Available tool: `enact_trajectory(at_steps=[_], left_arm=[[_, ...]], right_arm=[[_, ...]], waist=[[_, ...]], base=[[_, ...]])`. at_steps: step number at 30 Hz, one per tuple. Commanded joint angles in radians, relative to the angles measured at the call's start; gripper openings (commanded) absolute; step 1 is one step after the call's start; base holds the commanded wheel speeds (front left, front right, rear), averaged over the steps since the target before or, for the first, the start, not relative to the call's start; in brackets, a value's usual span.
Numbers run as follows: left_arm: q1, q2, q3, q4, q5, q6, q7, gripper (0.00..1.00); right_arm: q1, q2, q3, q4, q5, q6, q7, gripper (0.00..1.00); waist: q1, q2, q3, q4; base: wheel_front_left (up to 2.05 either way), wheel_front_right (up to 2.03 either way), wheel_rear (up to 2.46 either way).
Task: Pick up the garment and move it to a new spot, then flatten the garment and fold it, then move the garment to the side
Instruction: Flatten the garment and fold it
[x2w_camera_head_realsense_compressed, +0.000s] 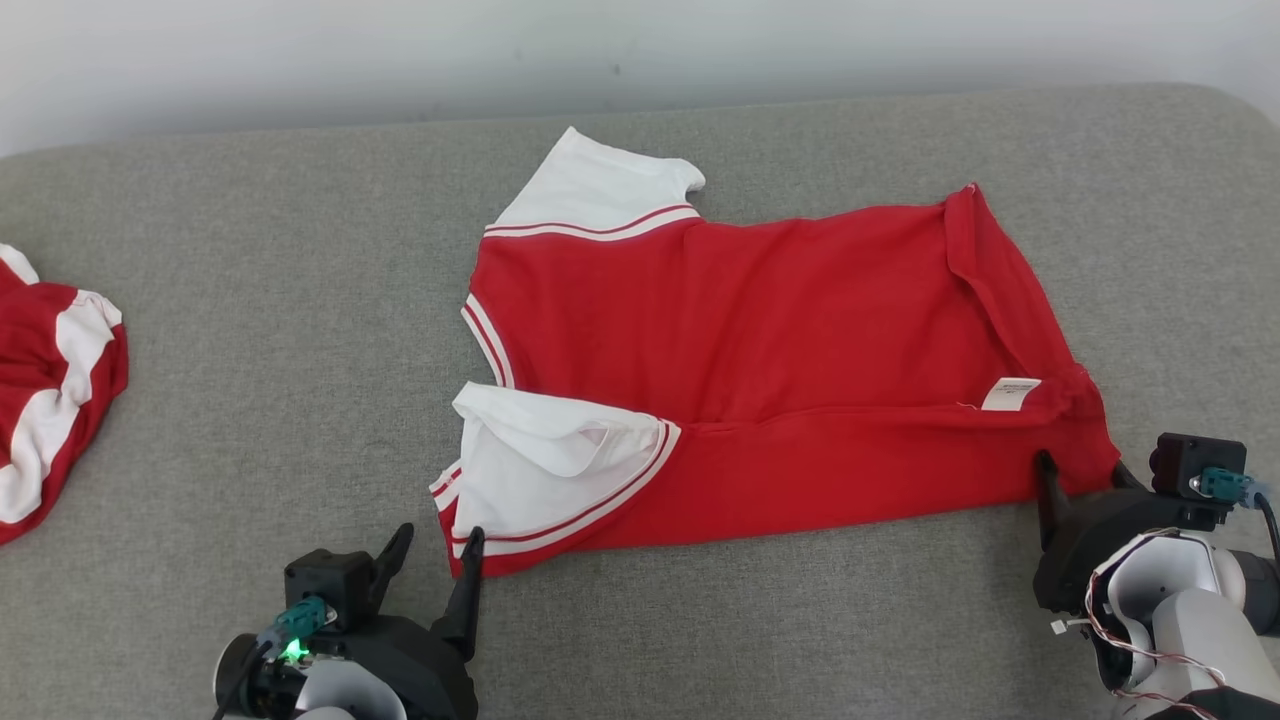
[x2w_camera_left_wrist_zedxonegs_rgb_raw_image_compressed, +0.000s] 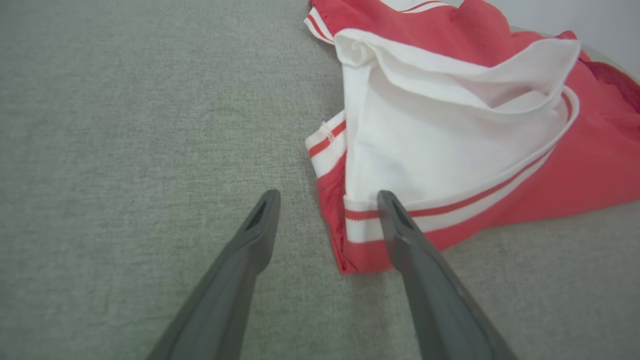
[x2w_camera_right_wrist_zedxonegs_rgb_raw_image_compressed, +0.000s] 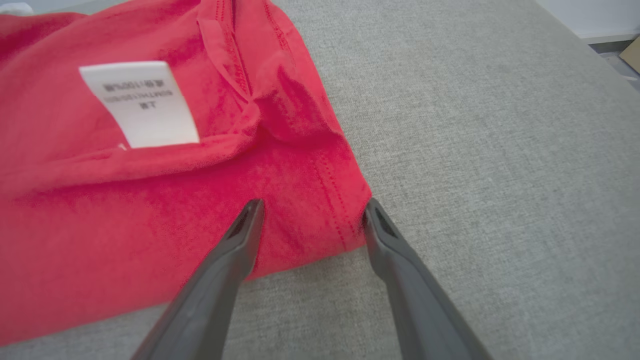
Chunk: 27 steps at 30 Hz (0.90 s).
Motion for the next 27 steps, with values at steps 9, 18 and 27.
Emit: enact_trajectory(at_steps=[9, 18, 27], left_arm=[[-0.043, -0.021, -0.017, 0.029, -0.002, -0.016, 0.023, 1.00], [-0.068, -0.043, -0.031, 0.076, -0.025, -0.042, 0.053, 0.00], [-0.050, -0.044, -0.035, 0.102, -0.040, -0.055, 0.056, 0.00]], right_arm=[[-0.049, 0.011, -0.021, 0.057, -0.019, -0.003, 0.018, 1.00], [-0.064, 0.013, -0.042, 0.103, -0.033, -0.003, 0.027, 0.04], [-0.041, 0.008, -0.054, 0.119, -0.039, -0.003, 0.012, 0.00]], waist=[[0.0000, -0.0001, 0.029, 0.007], [0.0000, -0.0001, 0.038, -0.001], [0.0000, -0.0001, 0.015, 0.000]], base=[[0.00, 0.00, 0.00], [0.00, 0.00, 0.00], [0.00, 0.00, 0.00]])
